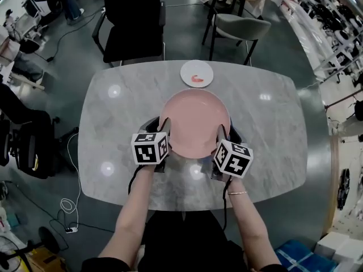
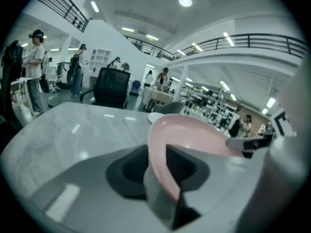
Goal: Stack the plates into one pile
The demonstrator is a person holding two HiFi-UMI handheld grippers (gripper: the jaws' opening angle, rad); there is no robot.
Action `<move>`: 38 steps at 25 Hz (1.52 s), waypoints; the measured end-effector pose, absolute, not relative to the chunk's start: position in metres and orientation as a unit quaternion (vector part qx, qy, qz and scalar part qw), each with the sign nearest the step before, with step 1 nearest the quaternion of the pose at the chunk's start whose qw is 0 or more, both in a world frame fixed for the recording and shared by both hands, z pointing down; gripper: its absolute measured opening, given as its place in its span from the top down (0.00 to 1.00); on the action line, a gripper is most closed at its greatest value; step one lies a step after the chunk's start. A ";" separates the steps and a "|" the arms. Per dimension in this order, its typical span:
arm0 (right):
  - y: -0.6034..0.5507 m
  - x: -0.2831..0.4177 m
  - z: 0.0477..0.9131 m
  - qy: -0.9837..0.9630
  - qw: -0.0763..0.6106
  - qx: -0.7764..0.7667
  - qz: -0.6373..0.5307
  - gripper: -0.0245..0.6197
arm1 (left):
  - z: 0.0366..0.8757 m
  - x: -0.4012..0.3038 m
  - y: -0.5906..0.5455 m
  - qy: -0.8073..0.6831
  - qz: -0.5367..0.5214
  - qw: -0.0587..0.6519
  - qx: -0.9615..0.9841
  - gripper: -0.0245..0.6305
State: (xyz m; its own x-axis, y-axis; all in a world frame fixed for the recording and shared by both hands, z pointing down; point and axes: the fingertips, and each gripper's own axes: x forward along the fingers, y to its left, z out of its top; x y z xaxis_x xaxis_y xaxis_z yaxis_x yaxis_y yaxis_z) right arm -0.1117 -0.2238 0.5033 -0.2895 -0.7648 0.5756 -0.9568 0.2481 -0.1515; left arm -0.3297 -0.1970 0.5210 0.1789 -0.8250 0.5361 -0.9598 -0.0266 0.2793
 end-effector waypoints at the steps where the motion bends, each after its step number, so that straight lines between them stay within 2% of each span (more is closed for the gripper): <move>1: -0.225 -0.103 0.506 -0.762 0.198 0.565 0.247 0.78 | 0.523 -0.322 -0.199 -0.628 0.117 0.299 0.709 0.78; 8: -0.231 -0.073 0.531 -0.748 0.215 0.570 0.262 0.79 | 0.541 -0.293 -0.204 -0.621 0.160 0.291 0.710 0.79; 22: -0.237 -0.073 0.553 -0.757 0.244 0.553 0.249 0.80 | 0.562 -0.292 -0.201 -0.633 0.196 0.289 0.691 0.79; 33: -0.241 -0.070 0.542 -0.770 0.231 0.554 0.214 0.78 | 0.561 -0.303 -0.196 -0.648 0.203 0.282 0.678 0.76; 38: -0.240 -0.073 0.517 -0.787 0.205 0.549 0.191 0.79 | 0.530 -0.304 -0.195 -0.658 0.173 0.248 0.689 0.78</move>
State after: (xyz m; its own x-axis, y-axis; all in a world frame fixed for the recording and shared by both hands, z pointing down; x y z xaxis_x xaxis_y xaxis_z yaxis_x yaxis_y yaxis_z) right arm -0.0735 -0.2399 0.5166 -0.3129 -0.7870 0.5316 -0.9430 0.3240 -0.0755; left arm -0.3042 -0.1947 0.5300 0.0730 -0.8218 0.5650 -0.9935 -0.0100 0.1137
